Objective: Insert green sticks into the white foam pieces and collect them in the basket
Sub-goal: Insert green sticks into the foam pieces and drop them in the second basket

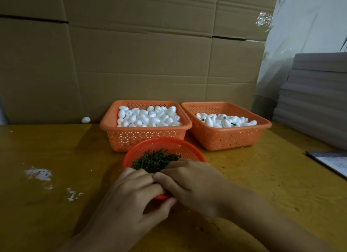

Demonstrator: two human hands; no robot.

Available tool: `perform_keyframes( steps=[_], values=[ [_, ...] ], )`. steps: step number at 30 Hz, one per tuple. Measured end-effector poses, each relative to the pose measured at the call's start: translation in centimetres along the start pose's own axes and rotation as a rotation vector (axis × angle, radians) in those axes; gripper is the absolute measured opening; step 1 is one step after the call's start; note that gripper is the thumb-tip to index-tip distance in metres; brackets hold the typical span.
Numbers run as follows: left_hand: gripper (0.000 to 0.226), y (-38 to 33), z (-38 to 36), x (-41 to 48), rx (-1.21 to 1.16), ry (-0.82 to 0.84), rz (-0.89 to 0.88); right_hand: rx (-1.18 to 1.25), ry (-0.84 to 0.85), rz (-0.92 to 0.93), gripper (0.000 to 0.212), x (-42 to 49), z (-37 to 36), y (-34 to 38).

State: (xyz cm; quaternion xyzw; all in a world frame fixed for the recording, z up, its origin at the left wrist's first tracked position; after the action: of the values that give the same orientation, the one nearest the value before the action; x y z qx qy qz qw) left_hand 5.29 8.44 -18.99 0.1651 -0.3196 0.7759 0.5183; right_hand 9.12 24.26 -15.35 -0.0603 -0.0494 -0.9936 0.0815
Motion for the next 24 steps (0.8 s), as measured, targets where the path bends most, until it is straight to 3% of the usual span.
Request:
perform_keyframes(
  steps=[3, 7, 13, 18, 20, 22, 24],
  values=[
    [0.029, 0.6, -0.3, 0.9, 0.132, -0.031, -0.048, 0.017, -0.054, 0.038, 0.049, -0.1, -0.5, -0.1],
    [0.026, 0.5, -0.5, 0.8, 0.06, -0.04, -0.05, 0.037, -0.084, 0.05, 0.043, 0.2, -0.4, 0.1],
    [0.024, 0.6, -0.1, 0.9, -0.021, -0.108, -0.067, 0.036, -0.168, 0.028, 0.057, 0.1, -0.4, 0.2],
    [0.035, 1.3, 1.3, 1.4, -0.12, -0.209, -0.009, 0.118, -0.226, 0.062, 0.042, 0.3, -0.6, 0.2],
    [0.039, 1.9, 2.8, 2.8, -0.134, -0.32, 0.006, 0.111, -0.237, 0.067, 0.033, 0.2, -0.7, 0.3],
    [0.03, 3.0, 4.3, 5.4, -0.108, -0.407, 0.076, 0.098, -0.244, 0.066, 0.033, 0.1, -0.6, 0.5],
    [0.019, 5.0, 5.2, 8.9, 0.067, -0.339, 0.166, 0.109, -0.258, 0.065, 0.033, 0.1, -0.5, 0.6]
  ],
)
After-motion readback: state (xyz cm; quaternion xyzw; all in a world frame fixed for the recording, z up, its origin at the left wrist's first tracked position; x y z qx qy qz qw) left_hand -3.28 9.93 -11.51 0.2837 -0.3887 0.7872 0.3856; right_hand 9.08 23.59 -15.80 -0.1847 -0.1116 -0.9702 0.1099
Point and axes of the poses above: each hand's wrist, its own x-axis towards the middle knuckle, its own z-axis out of the back of the hand, y = z × x, the point moved 3 cm from there along x, towards the middle knuckle, and after that the axes turned 1 degree about x, right-handed, at the moved point
